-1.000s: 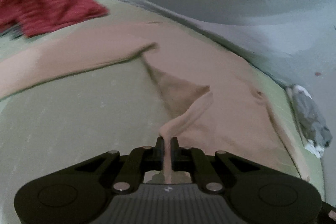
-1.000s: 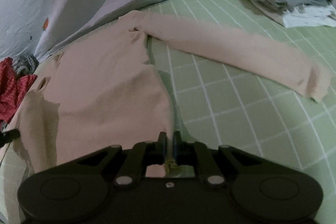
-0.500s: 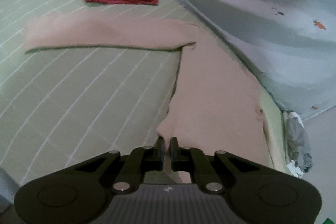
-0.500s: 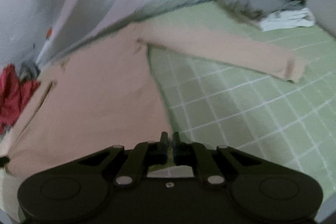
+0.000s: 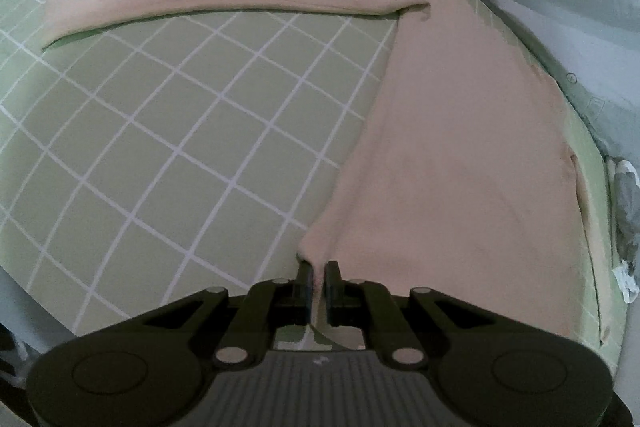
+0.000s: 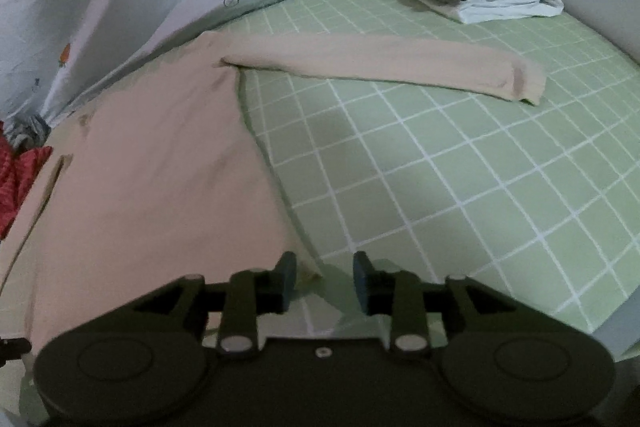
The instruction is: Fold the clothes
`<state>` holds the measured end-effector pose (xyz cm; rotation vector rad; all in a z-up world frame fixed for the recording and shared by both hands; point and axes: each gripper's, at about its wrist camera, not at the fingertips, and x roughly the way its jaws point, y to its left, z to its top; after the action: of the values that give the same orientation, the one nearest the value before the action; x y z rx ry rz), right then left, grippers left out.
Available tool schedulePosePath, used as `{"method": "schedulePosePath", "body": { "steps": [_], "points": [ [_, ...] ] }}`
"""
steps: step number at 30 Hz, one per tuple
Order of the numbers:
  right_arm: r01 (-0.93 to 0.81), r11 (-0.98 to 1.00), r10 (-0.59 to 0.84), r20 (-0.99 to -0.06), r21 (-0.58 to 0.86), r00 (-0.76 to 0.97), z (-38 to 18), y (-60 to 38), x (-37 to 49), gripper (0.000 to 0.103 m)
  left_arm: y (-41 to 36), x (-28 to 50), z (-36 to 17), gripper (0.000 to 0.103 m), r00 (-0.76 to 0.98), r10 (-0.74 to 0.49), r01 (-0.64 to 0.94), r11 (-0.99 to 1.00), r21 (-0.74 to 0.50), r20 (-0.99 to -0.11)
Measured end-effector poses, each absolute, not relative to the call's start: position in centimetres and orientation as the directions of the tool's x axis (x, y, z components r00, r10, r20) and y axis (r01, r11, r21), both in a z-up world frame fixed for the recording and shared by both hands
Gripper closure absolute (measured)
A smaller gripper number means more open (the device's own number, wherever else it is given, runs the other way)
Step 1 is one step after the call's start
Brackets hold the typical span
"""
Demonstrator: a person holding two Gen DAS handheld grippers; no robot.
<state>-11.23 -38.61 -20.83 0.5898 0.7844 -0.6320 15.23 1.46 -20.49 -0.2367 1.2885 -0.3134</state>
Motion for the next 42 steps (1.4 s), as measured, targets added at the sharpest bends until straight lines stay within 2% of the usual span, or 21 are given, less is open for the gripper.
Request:
{"method": "schedulePosePath", "body": {
  "steps": [3,4,5,6,12,15,16,17,18,20,21,22,23,24,29,34,40,42],
  "points": [
    [0.692,0.681,-0.279,-0.79,0.239,0.546,-21.2,-38.4,-10.5,0.072,1.7,15.2,-20.5,0.096,0.244,-0.371,0.088,0.929,-0.36,-0.896],
    [0.687,0.688,-0.273,-0.792,0.236,0.546,-21.3,-38.2,-10.4,0.081,1.6,15.2,-20.5,0.096,0.244,-0.371,0.089,0.928,-0.361,-0.896],
    [0.68,0.695,-0.267,-0.794,0.234,0.546,-21.3,-37.9,-10.4,0.094,1.7,15.1,-20.5,0.096,0.243,-0.372,0.089,0.928,-0.361,-0.896],
    [0.678,0.7,-0.267,-0.799,0.224,0.539,-21.4,-37.6,-10.5,0.097,1.8,15.1,-20.6,0.096,0.243,-0.373,0.091,0.928,-0.361,-0.896],
    [0.666,0.725,-0.255,-0.831,0.174,0.494,-20.9,-36.0,-11.1,0.1,2.3,14.9,-20.1,0.095,0.236,-0.347,0.106,0.938,-0.331,-0.908],
    [0.673,0.723,-0.262,-0.841,0.155,0.474,-20.7,-35.6,-11.1,0.097,3.1,15.0,-19.7,0.09,0.237,-0.357,0.094,0.934,-0.344,-0.904],
    [0.683,0.716,-0.277,-0.84,0.144,0.468,-20.5,-35.5,-11.0,0.093,3.4,15.1,-19.5,0.086,0.242,-0.36,0.089,0.933,-0.349,-0.901],
    [0.697,0.705,-0.302,-0.835,0.128,0.459,-20.3,-35.5,-10.9,0.08,3.8,15.2,-19.1,0.081,0.259,-0.362,0.082,0.932,-0.353,-0.895],
    [0.708,0.696,-0.327,-0.828,0.115,0.456,-20.1,-35.6,-10.7,0.074,4.3,15.4,-18.6,0.08,0.284,-0.358,0.078,0.933,-0.35,-0.89],
    [0.724,0.683,-0.366,-0.812,0.097,0.454,-19.7,-35.7,-10.2,0.051,5.4,15.9,-17.6,0.069,0.34,-0.344,0.063,0.937,-0.344,-0.876],
    [0.73,0.677,-0.382,-0.805,0.091,0.455,-19.5,-35.7,-9.8,0.046,6.0,16.2,-17.1,0.064,0.37,-0.334,0.052,0.939,-0.339,-0.867],
    [0.73,0.677,-0.388,-0.801,0.087,0.455,-19.4,-35.8,-9.2,0.034,6.8,16.6,-16.6,0.052,0.402,-0.32,0.037,0.942,-0.333,-0.858],
    [0.728,0.68,-0.39,-0.8,0.084,0.456,-19.4,-35.8,-8.5,0.016,7.6,17.1,-16.2,0.041,0.432,-0.297,0.013,0.946,-0.324,-0.851],
    [0.723,0.686,-0.389,-0.799,0.081,0.459,-19.5,-35.7,-7.9,0.011,8.4,17.6,-15.8,0.038,0.461,-0.275,-0.013,0.949,-0.316,-0.844],
    [0.675,0.736,-0.383,-0.793,0.048,0.474,-19.8,-34.2,-3.8,0.001,13.2,20.7,-15.5,0.022,0.527,-0.197,-0.174,0.927,-0.332,-0.827],
    [0.645,0.764,-0.389,-0.787,0.014,0.478,-20.3,-32.7,0.5,0.001,17.0,24.3,-16.3,0.022,0.533,-0.161,-0.266,0.9,-0.345,-0.83],
    [0.686,0.728,-0.402,-0.811,0.0,0.426,-21.7,-31.9,4.8,0.0,19.0,28.8,-18.4,0.021,0.502,-0.091,-0.324,0.902,-0.285,-0.86],
    [0.705,0.709,-0.418,-0.822,-0.028,0.387,-22.0,-31.7,5.7,0.0,18.8,29.6,-18.7,0.012,0.506,-0.095,-0.302,0.912,-0.279,-0.857]
  ]
}}
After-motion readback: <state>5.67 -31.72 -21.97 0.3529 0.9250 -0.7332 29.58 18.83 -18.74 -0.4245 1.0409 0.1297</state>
